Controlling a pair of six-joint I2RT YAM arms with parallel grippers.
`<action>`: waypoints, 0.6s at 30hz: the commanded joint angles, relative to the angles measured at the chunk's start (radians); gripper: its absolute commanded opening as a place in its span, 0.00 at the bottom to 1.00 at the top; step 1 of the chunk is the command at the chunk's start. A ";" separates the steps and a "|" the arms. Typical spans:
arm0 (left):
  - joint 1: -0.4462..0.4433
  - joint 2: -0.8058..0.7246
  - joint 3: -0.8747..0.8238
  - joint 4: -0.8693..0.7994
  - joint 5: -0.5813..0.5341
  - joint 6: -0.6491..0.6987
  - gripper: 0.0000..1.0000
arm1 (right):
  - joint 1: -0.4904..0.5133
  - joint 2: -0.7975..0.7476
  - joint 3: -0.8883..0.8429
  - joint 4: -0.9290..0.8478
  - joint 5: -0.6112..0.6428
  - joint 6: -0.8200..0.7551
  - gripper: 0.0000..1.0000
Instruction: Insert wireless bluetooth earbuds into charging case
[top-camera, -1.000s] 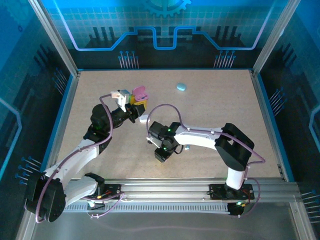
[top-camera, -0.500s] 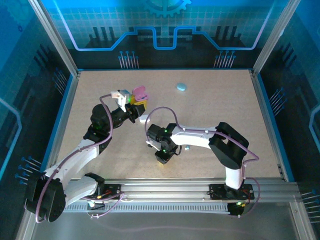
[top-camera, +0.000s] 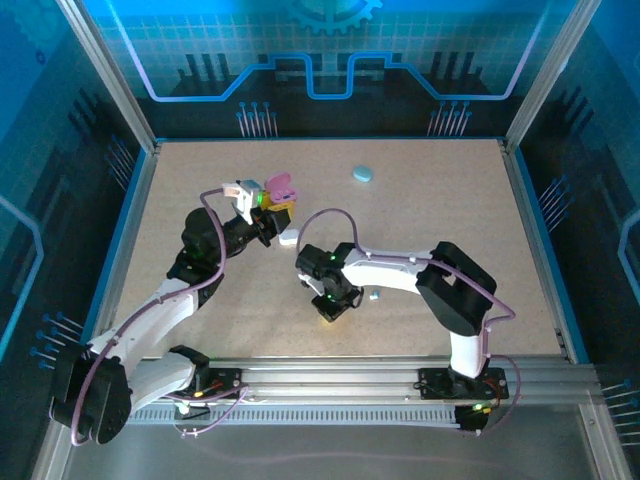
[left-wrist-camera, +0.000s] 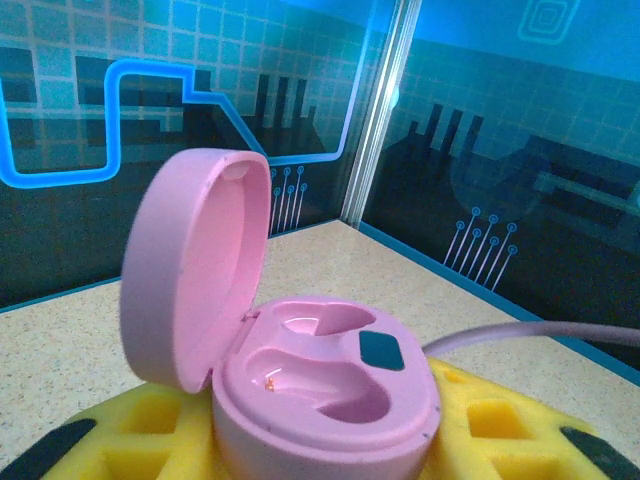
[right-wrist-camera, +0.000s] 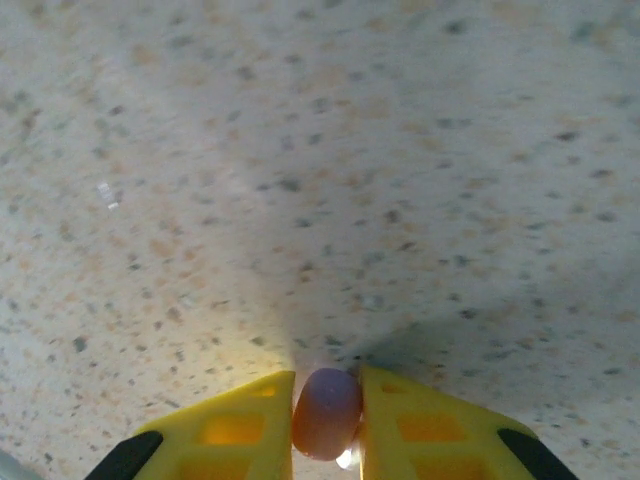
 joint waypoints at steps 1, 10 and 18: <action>0.008 -0.013 0.005 0.005 0.017 0.013 0.30 | -0.036 -0.019 -0.003 -0.026 0.007 0.129 0.22; 0.006 -0.014 0.007 0.003 0.020 0.010 0.30 | -0.043 0.003 0.024 -0.043 -0.015 0.209 0.32; 0.008 -0.012 0.007 0.002 0.022 0.008 0.30 | -0.049 0.030 0.055 -0.051 -0.008 0.220 0.32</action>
